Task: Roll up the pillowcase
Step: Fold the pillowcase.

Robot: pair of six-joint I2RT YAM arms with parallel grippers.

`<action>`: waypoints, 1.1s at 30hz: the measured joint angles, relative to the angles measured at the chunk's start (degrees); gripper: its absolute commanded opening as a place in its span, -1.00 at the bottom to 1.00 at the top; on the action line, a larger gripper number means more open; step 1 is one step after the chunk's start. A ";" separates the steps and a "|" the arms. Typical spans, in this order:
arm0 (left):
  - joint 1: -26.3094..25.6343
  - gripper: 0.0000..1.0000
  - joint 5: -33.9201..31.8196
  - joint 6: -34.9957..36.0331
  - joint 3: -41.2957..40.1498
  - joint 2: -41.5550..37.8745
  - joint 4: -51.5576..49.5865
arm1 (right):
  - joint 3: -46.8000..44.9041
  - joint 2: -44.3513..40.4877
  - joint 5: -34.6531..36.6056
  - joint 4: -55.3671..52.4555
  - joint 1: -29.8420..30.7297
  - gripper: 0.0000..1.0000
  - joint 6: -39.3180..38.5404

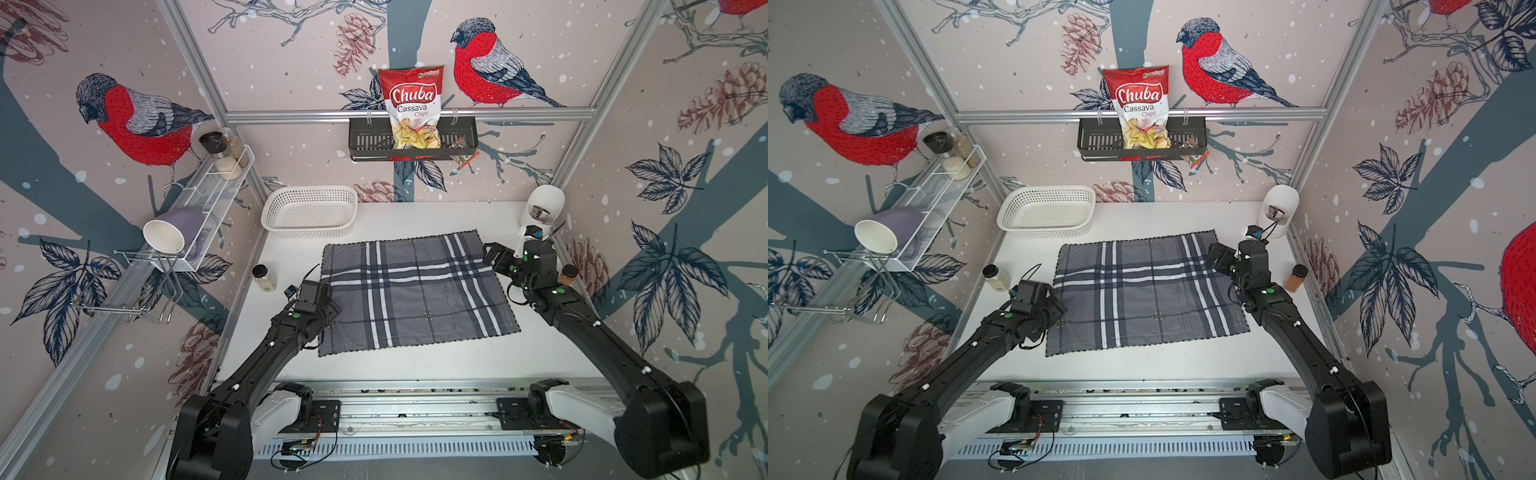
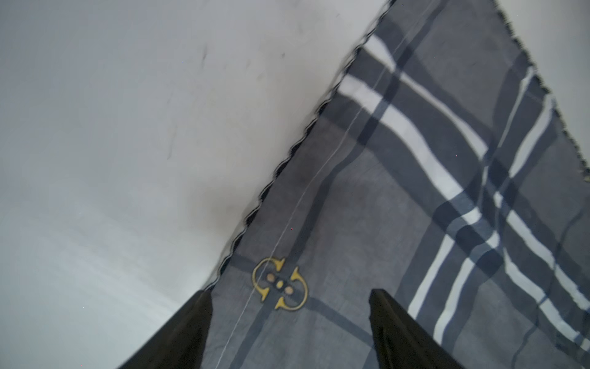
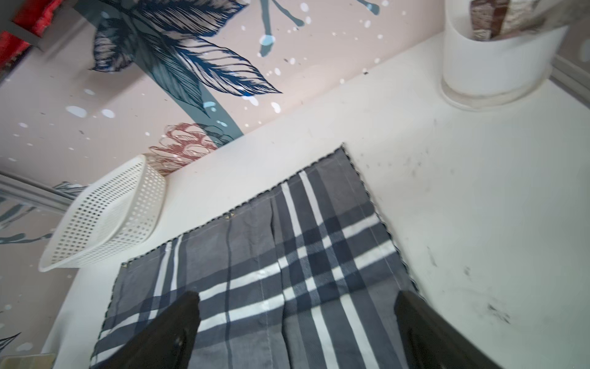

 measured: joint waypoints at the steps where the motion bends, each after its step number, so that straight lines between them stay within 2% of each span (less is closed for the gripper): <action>1: -0.07 0.65 -0.09 -1.05 0.00 0.24 -1.95 | -0.26 -0.92 1.18 -1.40 -0.20 1.00 0.28; 5: -0.22 0.61 1.42 -2.99 -1.88 0.48 -5.92 | -2.86 -3.39 1.75 -5.75 -4.87 1.00 2.69; 9: -0.52 0.53 3.82 -3.96 -3.80 0.85 -7.21 | -4.90 -3.34 -1.88 -9.44 -10.97 1.00 4.87; 11: -1.01 0.49 3.91 -3.93 -3.85 0.94 -7.28 | -4.90 -2.93 -3.19 -10.36 -12.22 1.00 4.90; 13: -1.31 0.30 3.69 -3.89 -4.07 1.01 -7.26 | -4.87 -2.38 -3.67 -11.04 -12.70 1.00 4.87; 16: -1.60 0.25 3.06 -3.76 -4.63 1.27 -7.52 | -4.59 -1.46 -4.00 -13.29 -13.25 1.00 4.92; 19: -3.10 0.32 2.56 -3.80 -4.22 1.64 -7.69 | -4.55 -1.01 -3.67 -15.34 -14.10 1.00 5.22; 23: -6.38 0.63 6.29 -4.96 -1.81 0.96 -10.12 | -4.59 -0.92 -3.67 -17.81 -16.83 1.00 6.01; 28: -6.67 0.61 7.04 -7.08 -3.02 -3.08 -13.88 | -4.68 -1.40 -4.83 -18.95 -18.82 1.00 6.14; 33: -6.69 0.52 7.58 -7.48 -3.87 -3.15 -16.39 | -4.55 -1.57 -5.51 -19.98 -18.86 1.00 6.19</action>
